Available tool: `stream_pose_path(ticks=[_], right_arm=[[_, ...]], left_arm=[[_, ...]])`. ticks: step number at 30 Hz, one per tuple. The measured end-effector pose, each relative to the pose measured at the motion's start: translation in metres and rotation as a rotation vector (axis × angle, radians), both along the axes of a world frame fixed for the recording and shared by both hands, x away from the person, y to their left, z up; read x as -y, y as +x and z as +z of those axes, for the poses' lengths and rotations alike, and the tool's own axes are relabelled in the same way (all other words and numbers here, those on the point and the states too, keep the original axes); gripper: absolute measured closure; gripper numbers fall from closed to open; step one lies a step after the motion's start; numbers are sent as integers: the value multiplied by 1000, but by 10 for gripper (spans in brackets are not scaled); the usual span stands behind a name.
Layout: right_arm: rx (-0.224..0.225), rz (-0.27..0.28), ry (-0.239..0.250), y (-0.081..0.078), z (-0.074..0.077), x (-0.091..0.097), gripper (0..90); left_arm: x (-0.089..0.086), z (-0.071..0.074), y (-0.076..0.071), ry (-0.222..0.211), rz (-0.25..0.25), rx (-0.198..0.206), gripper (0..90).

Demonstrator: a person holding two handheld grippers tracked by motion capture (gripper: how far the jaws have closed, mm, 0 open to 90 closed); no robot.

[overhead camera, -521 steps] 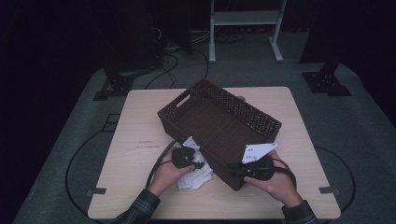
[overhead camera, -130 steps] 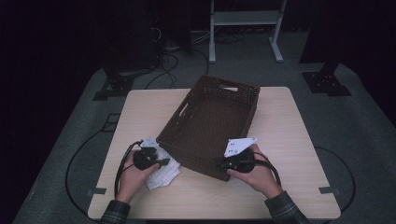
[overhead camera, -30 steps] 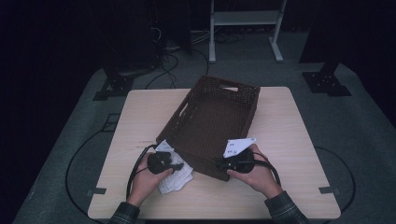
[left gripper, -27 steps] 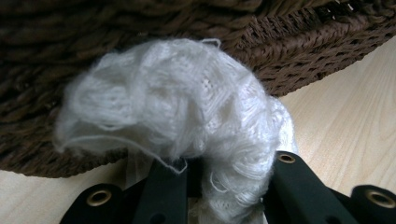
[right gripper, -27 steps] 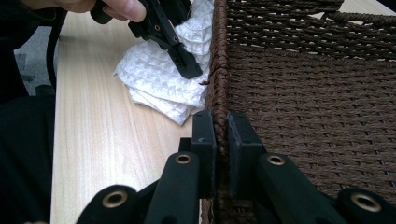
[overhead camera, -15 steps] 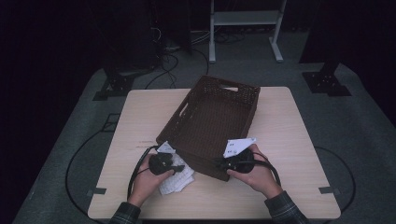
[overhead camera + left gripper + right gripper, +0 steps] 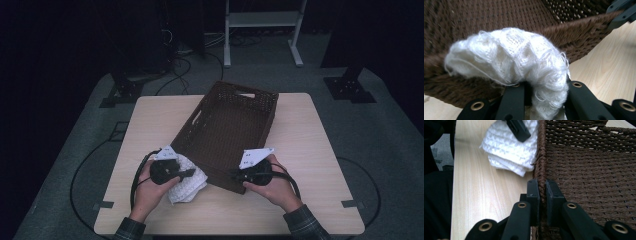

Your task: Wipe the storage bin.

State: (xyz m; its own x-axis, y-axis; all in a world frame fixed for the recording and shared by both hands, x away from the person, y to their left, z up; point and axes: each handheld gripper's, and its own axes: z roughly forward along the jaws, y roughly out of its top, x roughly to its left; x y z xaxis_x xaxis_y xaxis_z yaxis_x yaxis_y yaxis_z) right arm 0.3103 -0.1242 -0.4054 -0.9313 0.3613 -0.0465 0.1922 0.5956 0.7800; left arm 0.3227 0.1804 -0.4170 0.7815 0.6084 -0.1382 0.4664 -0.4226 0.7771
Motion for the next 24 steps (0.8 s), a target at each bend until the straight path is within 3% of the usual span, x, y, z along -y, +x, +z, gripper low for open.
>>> stream_pose_path(ticks=[15,24], right_arm=[[0,1,-1,0,0,0,821],[-3,-3,-1,0,0,0,821]], left_arm=[[-1,22,-6,-49,4,74,752],[11,6,-4,-21,-30,15,754]])
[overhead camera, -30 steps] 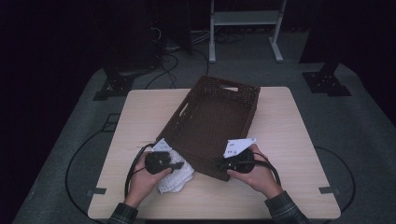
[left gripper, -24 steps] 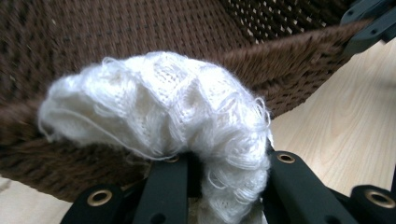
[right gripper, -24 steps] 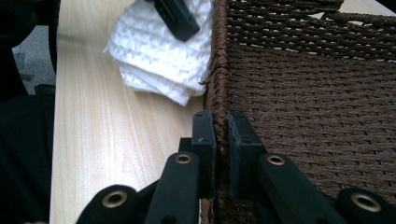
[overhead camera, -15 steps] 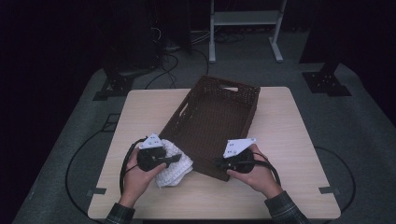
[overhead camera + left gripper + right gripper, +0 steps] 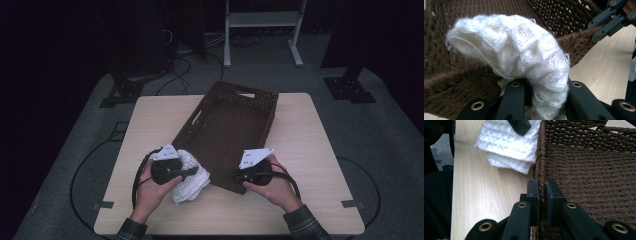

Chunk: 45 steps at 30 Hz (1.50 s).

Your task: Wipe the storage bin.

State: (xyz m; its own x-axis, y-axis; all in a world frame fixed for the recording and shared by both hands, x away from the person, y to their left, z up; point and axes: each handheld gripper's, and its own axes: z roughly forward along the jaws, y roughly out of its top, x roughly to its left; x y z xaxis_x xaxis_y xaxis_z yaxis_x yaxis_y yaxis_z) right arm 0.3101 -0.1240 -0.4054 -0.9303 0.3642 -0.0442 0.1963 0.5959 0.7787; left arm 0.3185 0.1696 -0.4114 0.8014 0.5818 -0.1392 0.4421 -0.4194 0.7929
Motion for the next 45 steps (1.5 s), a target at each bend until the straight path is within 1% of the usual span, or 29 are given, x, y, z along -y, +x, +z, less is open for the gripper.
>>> stream_pose_path(ticks=[5,9,10,12,14,16,19,21,24,28,31,33,34,38,43,45], right_arm=[[6,4,1,0,0,0,821],[0,1,1,0,0,0,821],[0,2,1,0,0,0,821],[1,3,1,0,0,0,821],[4,6,2,1,0,0,821],[7,7,2,1,0,0,821],[6,4,1,0,0,0,821],[1,2,2,0,0,0,821],[1,3,6,1,-1,1,820],[2,5,3,1,-1,1,821],[3,4,2,1,-1,0,821],[1,4,3,1,-1,0,821],[-1,3,3,1,0,0,821],[1,6,4,1,-1,1,821],[3,6,3,1,-1,1,821],[2,4,3,1,-1,1,821]], left_arm=[[7,-12,2,38,-16,-25,753],[15,-22,3,68,-22,-47,752],[16,-25,4,65,-24,-55,752],[16,-25,4,65,-27,-64,752],[16,-26,4,63,-30,-66,752],[17,-28,4,74,-32,-75,753],[24,-38,5,128,-44,-93,753],[28,-43,7,139,-52,-106,753],[29,-46,8,139,-48,-115,753],[31,-49,8,156,-52,-129,753],[31,-50,8,151,-53,-143,753],[31,-50,7,145,-49,-141,754],[31,-47,7,144,-56,-137,754],[32,-34,2,107,-74,-99,754],[28,-14,-3,32,-71,-55,754],[27,-8,-4,14,-72,-43,754]])
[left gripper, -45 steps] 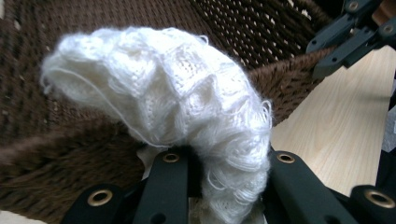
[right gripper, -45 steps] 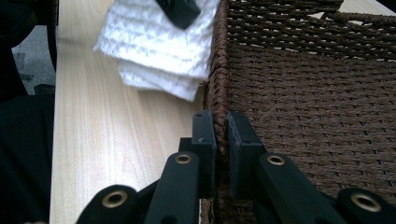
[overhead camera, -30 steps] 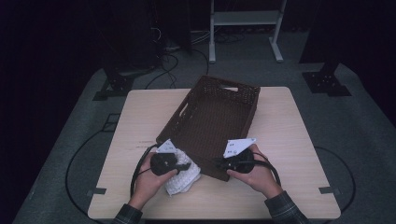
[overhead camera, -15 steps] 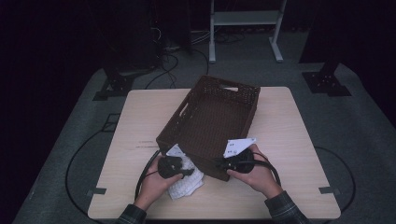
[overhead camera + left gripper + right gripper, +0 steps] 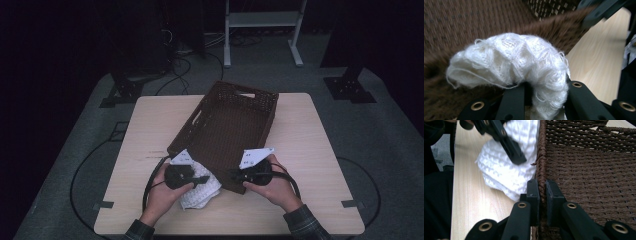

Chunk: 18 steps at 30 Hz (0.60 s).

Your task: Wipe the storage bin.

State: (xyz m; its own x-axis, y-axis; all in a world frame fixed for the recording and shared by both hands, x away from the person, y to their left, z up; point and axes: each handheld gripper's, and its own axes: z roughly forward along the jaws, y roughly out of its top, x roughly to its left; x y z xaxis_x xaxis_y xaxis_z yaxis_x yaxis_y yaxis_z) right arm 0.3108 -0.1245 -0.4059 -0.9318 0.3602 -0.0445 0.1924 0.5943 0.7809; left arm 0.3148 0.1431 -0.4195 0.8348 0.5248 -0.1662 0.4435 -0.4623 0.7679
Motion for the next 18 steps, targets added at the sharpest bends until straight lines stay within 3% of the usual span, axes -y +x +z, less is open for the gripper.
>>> stream_pose_path(ticks=[13,18], right_arm=[[0,0,1,0,0,0,821],[2,1,-1,0,0,0,820]], left_arm=[[-7,33,-1,-51,14,79,754],[1,25,-3,-30,-3,67,755]])
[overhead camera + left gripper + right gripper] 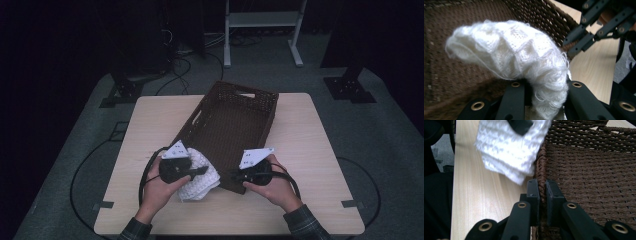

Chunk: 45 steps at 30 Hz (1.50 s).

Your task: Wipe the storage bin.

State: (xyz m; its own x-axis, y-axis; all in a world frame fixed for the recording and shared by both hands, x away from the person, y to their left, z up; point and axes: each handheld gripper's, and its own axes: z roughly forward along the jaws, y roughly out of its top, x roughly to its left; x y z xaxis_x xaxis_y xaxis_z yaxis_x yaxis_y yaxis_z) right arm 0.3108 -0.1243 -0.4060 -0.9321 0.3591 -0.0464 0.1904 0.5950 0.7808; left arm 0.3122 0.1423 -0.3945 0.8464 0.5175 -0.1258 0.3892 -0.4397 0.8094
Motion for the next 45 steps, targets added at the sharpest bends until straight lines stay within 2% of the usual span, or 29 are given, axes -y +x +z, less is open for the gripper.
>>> stream_pose_path(ticks=[8,15,19,21,24,29,33,38,45], right_arm=[[0,-4,-1,0,0,0,821],[5,-1,-1,-1,2,1,788],[2,-7,25,-3,10,11,797],[-3,-3,22,-4,12,17,806],[-9,-11,11,-7,11,23,808],[4,-29,15,-11,10,31,807],[-2,-35,28,-11,11,37,815],[-12,-34,33,-10,9,34,827],[2,-33,39,-11,8,22,836]], left_arm=[[5,-9,-1,4,-14,-31,756],[16,-27,-1,65,-34,-57,755],[18,-32,0,70,-33,-71,754],[18,-34,1,80,-32,-72,754],[19,-39,2,96,-31,-82,753],[23,-46,3,128,-38,-90,752],[22,-49,5,136,-31,-96,752],[21,-56,9,161,-19,-112,750],[21,-64,13,192,-7,-136,748]])
